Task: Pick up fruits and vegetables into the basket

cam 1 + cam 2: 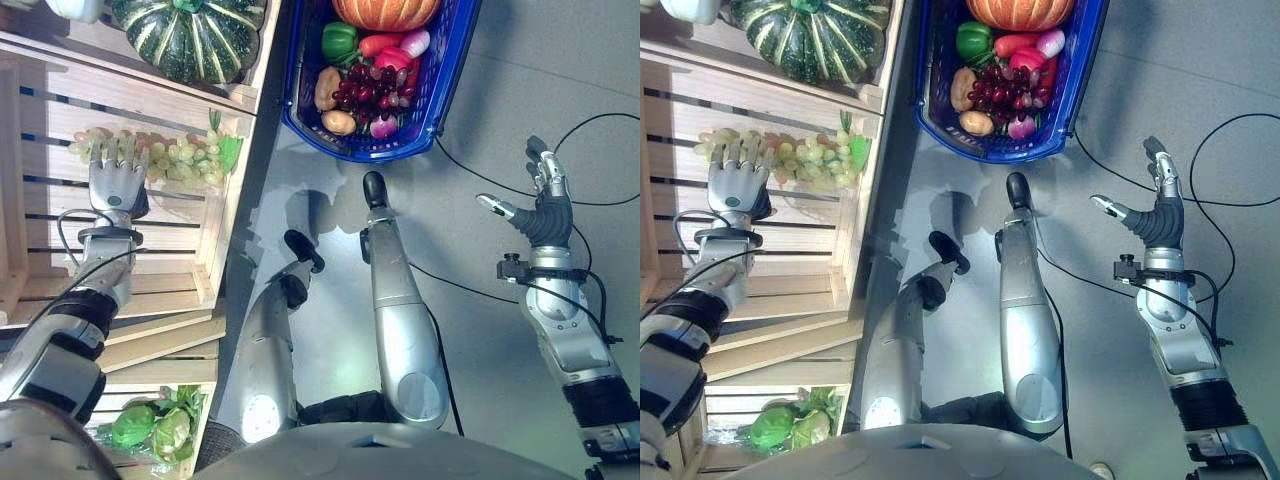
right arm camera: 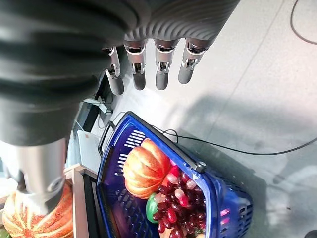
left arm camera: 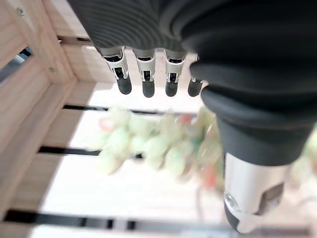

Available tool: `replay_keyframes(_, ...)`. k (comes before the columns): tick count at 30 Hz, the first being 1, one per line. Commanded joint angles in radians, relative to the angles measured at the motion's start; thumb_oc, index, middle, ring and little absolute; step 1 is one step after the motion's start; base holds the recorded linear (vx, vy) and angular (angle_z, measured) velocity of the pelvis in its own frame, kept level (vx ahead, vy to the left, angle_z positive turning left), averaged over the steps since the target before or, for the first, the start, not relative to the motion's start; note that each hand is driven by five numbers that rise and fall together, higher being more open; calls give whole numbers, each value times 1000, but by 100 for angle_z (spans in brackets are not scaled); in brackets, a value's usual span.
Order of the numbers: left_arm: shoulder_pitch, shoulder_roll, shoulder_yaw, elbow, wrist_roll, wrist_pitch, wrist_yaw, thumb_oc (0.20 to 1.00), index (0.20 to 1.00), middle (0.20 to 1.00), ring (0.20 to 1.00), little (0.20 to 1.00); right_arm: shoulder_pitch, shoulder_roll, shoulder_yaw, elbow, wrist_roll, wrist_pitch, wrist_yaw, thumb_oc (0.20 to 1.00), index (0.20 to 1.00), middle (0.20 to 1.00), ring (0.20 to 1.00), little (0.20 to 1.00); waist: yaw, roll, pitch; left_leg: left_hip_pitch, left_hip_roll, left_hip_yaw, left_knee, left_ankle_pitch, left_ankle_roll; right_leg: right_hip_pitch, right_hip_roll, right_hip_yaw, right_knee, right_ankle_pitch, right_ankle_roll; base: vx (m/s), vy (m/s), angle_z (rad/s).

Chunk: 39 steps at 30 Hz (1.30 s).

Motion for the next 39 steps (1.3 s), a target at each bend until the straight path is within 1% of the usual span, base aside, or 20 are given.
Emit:
replay_keyframes(1, 52, 18, 23, 80, 59, 109, 68, 1000, 1000, 1000, 1000, 1000, 34, -45, -34, -66, 6, -69, -40, 1000, 1000, 1000, 1000, 1000, -49, 67, -38, -110, 7, -10, 89, -49, 5, -21, -17, -2, 12, -71, 99, 0, 0, 0)
replay_keyframes(4, 35, 19, 25, 89, 61, 137, 86, 1000, 1000, 1000, 1000, 1000, 27, -47, -34, -70, -4, -69, -61, 1000, 1000, 1000, 1000, 1000, -49, 65, -38, -137, 11, -12, 103, -55, 6, -47, -14, 1, 20, -70, 98, 0, 0, 0)
replay_keyframes(10, -18, 27, 10, 108, 30, 178, 85, 1000, 1000, 1000, 1000, 1000, 13, -59, -28, -61, -26, -79, -92, 1000, 1000, 1000, 1000, 1000, -54, 66, -38, -181, 14, -12, 127, -65, 10, -98, -3, 15, 39, -70, 92, 13, 31, -1)
replay_keyframes(15, -69, 34, 2, 131, 48, 180, 101, 1000, 1000, 1000, 1000, 1000, -1, -68, -20, -44, -53, -93, -119, 1000, 1000, 1000, 1000, 1000, -59, 64, -38, -211, 21, -13, 151, -76, 13, -128, 3, 24, 55, -73, 87, 25, 24, -6)
replay_keyframes(16, -99, 43, -1, 133, 59, 175, 142, 1000, 1000, 1000, 1000, 1000, -6, -75, -15, -37, -54, -103, -132, 1000, 1000, 1000, 1000, 1000, -61, 62, -38, -229, 23, -15, 169, -85, 15, -144, 7, 30, 67, -77, 85, 32, 7, 1)
replay_keyframes(18, -117, 48, -2, 128, 67, 170, 161, 1000, 1000, 1000, 1000, 1000, -8, -77, -13, -35, -56, -107, -138, 1000, 1000, 1000, 1000, 1000, -61, 61, -38, -236, 25, -15, 176, -89, 17, -150, 7, 31, 70, -77, 84, 37, 5, 0)
replay_keyframes(21, -163, 59, -17, 107, 61, 162, 159, 1000, 1000, 1000, 1000, 1000, -13, -82, -8, -36, -57, -109, -143, 1000, 1000, 1000, 1000, 1000, -64, 63, -38, -254, 27, -16, 194, -98, 19, -169, 8, 35, 85, -81, 85, 42, 22, 1)
replay_keyframes(24, -200, 58, -32, 118, 47, 154, 119, 1000, 1000, 1000, 1000, 1000, -19, -83, -4, -29, -59, -109, -139, 1000, 1000, 1000, 1000, 1000, -68, 67, -38, -264, 25, -15, 201, -101, 19, -182, 10, 42, 92, -82, 83, 32, 34, -1)
replay_keyframes(26, -224, 59, -54, 138, -3, 155, 54, 1000, 1000, 1000, 1000, 1000, -24, -88, 3, -19, -55, -118, -140, 1000, 1000, 1000, 1000, 1000, -73, 70, -38, -273, 25, -15, 207, -101, 19, -194, 13, 51, 99, -83, 82, 14, 17, 0)
replay_keyframes(27, -227, 58, -56, 140, -6, 155, 43, 1000, 1000, 1000, 1000, 1000, -26, -88, 3, -18, -54, -118, -141, 1000, 1000, 1000, 1000, 1000, -72, 70, -38, -275, 24, -15, 208, -101, 19, -196, 14, 52, 100, -83, 82, 0, 0, 0)
replay_keyframes(30, -241, 52, -78, 179, -72, 170, -52, 1000, 1000, 1000, 1000, 1000, -35, -88, 6, -4, -54, -122, -140, 1000, 1000, 1000, 1000, 1000, -77, 71, -38, -285, 25, -15, 216, -102, 17, -208, 18, 59, 109, -84, 80, 9, 26, -5)
replay_keyframes(32, -241, 45, -94, 213, -123, 172, -93, 1000, 1000, 1000, 1000, 1000, -41, -87, 7, 5, -44, -119, -136, 1000, 1000, 1000, 1000, 1000, -79, 71, -38, -292, 26, -15, 224, -105, 16, -213, 20, 64, 112, -84, 79, -2, 18, -5)
replay_keyframes(33, -240, 39, -99, 228, -156, 171, -107, 1000, 1000, 1000, 1000, 1000, -44, -86, 9, 10, -35, -118, -132, 1000, 1000, 1000, 1000, 1000, -80, 69, -38, -293, 27, -15, 225, -105, 15, -214, 20, 66, 110, -84, 79, 0, 0, 0)
replay_keyframes(39, -204, 10, -92, 281, -226, 155, -114, 1000, 1000, 1000, 1000, 1000, -49, -76, 13, 30, -19, -126, -123, 1000, 1000, 1000, 1000, 1000, -75, 58, -38, -300, 29, -22, 227, -105, 15, -212, 19, 60, 103, -80, 79, -6, 0, 0)
